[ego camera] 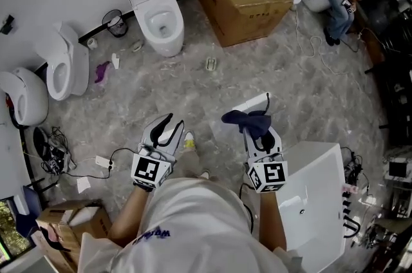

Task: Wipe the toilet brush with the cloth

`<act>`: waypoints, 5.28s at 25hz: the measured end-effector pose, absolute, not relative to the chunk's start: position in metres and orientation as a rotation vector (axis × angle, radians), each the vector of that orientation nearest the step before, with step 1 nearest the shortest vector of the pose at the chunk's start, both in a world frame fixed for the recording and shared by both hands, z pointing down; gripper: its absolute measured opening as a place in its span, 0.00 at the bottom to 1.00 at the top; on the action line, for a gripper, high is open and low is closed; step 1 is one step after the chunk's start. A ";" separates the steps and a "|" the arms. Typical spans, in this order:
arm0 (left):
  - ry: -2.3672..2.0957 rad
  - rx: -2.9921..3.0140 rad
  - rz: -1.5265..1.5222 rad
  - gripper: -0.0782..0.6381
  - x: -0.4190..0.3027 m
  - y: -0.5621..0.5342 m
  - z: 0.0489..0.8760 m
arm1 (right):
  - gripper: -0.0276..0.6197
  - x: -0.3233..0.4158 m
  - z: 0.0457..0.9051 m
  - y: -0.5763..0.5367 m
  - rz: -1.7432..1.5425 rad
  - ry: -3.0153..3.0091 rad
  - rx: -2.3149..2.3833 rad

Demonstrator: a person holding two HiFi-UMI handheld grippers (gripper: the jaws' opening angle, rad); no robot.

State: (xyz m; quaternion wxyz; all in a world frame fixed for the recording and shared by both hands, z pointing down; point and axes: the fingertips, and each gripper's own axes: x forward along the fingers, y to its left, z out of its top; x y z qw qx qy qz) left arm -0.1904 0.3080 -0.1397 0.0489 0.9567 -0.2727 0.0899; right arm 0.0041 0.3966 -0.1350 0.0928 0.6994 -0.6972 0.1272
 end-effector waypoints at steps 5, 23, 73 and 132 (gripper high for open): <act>-0.776 2.923 0.262 0.29 -0.182 0.253 -0.135 | 0.31 -0.003 -0.132 0.347 0.401 -2.027 2.046; -0.781 2.846 0.292 0.25 -0.106 0.147 -0.094 | 0.31 0.080 -0.114 0.209 0.313 -1.934 1.907; -1.124 2.879 0.223 0.14 0.026 -0.138 0.476 | 0.30 0.254 0.431 -0.156 -0.505 -1.851 1.705; -1.033 2.861 0.121 0.11 0.079 -0.206 0.566 | 0.31 0.281 0.503 -0.167 -0.669 -1.312 1.190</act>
